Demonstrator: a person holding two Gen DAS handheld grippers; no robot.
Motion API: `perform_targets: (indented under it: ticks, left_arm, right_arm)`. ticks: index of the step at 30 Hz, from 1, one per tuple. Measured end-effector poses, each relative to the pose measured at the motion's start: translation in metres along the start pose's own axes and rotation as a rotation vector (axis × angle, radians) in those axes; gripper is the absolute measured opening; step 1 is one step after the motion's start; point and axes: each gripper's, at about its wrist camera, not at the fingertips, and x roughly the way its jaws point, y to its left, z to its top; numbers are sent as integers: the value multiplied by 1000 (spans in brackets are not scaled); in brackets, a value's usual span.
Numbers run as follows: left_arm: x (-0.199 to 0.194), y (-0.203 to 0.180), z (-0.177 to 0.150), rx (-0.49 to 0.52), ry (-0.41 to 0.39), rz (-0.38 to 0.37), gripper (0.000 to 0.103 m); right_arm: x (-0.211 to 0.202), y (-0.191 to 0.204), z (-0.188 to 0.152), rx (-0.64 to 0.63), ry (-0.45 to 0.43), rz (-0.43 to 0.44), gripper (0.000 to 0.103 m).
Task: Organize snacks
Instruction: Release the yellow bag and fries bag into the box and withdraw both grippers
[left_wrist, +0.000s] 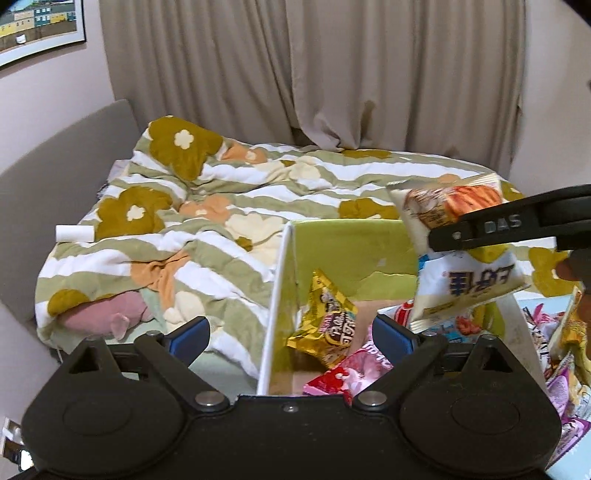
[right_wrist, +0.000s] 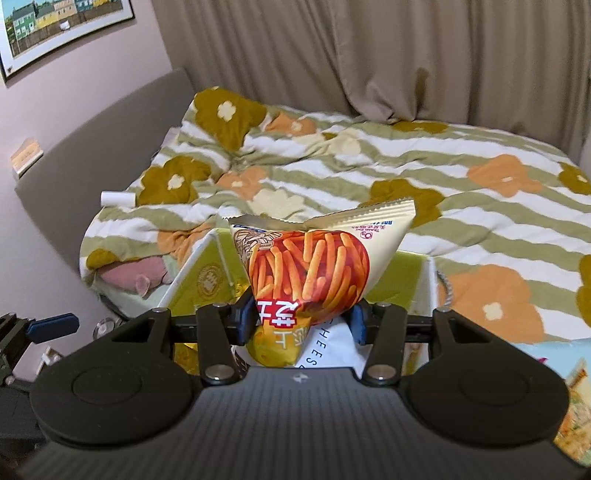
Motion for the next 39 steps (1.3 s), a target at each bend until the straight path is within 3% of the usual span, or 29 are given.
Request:
perform_targets:
  ticks: [4, 5, 6, 7, 15, 28, 39]
  left_arm:
    - [6, 2, -3, -9, 12, 20, 97]
    - [8, 3, -4, -15, 17, 24, 97]
    - [9, 4, -6, -24, 22, 26, 97]
    - [11, 5, -7, -35, 29, 25, 97]
    - [15, 6, -13, -71, 45, 31, 97]
    - [-24, 5, -6, -62, -43, 29, 97]
    - [-66, -11, -12, -8, -116, -88, 97]
  right_arm:
    - [25, 7, 4, -3, 58, 12, 68]
    - [32, 8, 4, 7, 76, 15, 77]
    - [38, 8, 4, 17, 80, 22, 98]
    - [42, 7, 2, 29, 76, 30, 103]
    - [41, -4, -18, 93, 65, 75, 103]
    - [-12, 3, -18, 53, -49, 43, 103]
    - [-90, 5, -41, 76, -129, -39, 103]
